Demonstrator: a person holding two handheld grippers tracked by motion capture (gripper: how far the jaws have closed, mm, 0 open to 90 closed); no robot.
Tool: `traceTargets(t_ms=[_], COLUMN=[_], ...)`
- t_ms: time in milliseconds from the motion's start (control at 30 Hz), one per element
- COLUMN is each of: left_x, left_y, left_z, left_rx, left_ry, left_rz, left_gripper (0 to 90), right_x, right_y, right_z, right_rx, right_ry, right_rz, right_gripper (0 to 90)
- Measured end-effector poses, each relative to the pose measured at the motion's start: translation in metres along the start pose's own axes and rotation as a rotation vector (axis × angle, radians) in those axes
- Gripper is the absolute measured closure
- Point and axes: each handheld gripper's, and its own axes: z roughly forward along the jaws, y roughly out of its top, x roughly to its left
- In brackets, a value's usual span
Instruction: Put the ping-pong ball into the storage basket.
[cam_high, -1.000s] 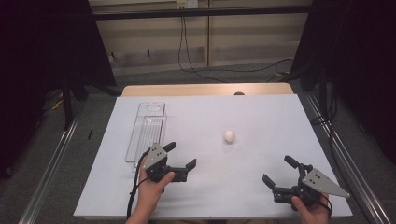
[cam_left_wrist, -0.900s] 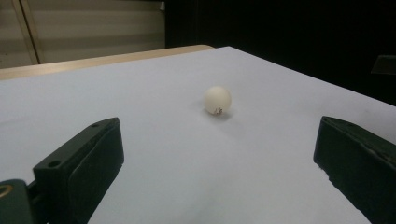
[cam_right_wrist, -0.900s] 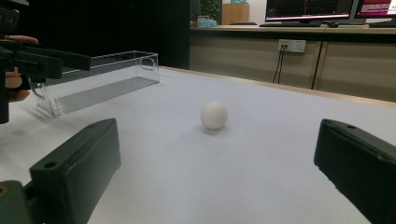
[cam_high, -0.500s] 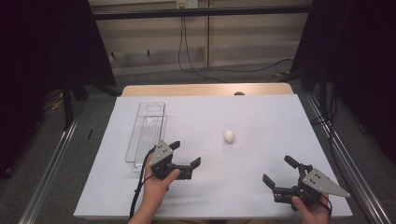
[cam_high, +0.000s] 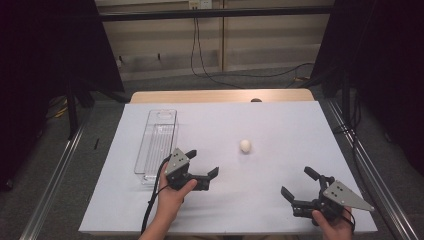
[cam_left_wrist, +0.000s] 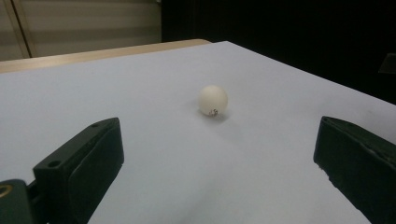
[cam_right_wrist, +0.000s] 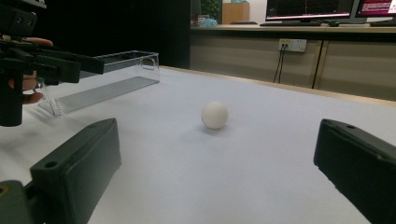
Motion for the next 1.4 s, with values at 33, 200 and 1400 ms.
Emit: traceTargets(t_ms=[33,200,1400], left_x=[0.0,-0.001,-0.007], left_y=[0.0,-0.001,0.014], left_z=[0.001,0.004,0.039], left_rx=[0.017,0.028,0.05], left_ry=[0.009,0.0,0.007], left_rz=[0.014,0.012,0.009], left_gripper=[1.8,1.8,2.0], right_x=[0.0,-0.001,-0.001], right_y=[0.0,0.001,0.0], right_z=[0.0,-0.002,0.001], right_rx=[-0.005,-0.008,-0.009], right_ry=[-0.003,-0.01,0.0], right_rz=[-0.006,0.005,-0.002], right_gripper=[0.2,0.2,0.2])
